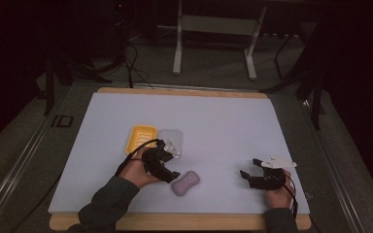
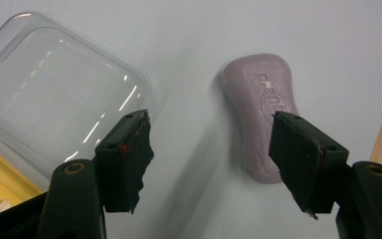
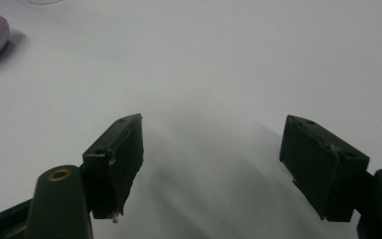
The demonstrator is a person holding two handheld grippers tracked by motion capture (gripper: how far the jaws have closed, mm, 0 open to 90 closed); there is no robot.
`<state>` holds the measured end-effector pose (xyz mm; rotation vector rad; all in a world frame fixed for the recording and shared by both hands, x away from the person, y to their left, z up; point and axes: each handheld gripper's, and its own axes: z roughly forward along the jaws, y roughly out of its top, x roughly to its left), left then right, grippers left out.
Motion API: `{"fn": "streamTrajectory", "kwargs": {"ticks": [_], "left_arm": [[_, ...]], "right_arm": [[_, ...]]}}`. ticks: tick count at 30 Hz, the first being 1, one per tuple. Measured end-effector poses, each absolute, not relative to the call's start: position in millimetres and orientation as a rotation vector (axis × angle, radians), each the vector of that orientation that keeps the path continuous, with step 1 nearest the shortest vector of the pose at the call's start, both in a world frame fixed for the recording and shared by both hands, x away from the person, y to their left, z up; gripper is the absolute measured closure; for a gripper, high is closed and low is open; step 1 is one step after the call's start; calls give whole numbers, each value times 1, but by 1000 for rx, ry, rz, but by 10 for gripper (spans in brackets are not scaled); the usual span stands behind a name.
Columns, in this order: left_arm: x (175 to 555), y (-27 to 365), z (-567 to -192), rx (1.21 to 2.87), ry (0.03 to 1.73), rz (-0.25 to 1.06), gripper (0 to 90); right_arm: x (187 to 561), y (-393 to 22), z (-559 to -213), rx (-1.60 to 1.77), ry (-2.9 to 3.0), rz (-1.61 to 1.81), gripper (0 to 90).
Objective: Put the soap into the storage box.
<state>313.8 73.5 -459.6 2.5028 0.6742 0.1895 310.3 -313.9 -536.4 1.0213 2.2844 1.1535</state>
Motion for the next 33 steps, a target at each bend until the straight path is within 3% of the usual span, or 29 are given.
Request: {"fn": "streamTrajectory", "kwargs": {"ticks": [33], "left_arm": [[307, 52, -466, 2538, 650, 177, 335]], "right_arm": [[310, -314, -536, 1020, 2285, 1152, 248]]}}
